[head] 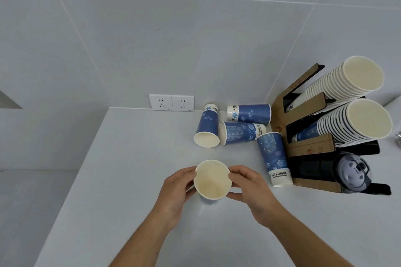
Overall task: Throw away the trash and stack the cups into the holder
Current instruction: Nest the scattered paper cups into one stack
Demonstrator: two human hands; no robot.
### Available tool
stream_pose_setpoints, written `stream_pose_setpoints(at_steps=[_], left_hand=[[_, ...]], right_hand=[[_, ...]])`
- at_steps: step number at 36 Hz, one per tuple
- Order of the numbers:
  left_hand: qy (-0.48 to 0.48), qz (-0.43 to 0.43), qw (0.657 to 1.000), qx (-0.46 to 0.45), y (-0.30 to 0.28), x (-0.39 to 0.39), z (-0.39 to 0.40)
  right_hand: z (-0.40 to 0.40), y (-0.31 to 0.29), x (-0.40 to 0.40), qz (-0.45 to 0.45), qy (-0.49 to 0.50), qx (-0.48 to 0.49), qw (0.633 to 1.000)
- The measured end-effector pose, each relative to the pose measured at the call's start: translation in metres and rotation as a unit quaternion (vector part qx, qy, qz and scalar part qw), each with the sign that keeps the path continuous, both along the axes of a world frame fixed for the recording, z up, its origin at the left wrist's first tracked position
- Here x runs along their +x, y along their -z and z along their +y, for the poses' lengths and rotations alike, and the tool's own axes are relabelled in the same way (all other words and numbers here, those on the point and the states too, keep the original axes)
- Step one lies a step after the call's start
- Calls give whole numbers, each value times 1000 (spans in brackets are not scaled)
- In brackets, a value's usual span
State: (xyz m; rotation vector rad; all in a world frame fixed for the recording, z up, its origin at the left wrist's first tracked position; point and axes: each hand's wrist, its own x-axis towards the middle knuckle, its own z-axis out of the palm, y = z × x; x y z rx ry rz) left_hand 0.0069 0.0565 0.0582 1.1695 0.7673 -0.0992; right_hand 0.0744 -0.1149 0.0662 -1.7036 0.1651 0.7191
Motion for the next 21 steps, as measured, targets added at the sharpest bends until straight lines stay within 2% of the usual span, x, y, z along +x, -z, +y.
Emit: stream_pose_setpoints(at_steps=[11,16,21], left_hand=[[25,1,1000,-5,8,1,6],[9,3,1000,-5,15,3,14],[-12,9,1000,-8,22,11,26]], right_hand=[[-4,-4,7,-6,-6,-3,1000],[-7,-4,24,-6,36,10,999],[1,-6,49,-17,23,-12,1000]])
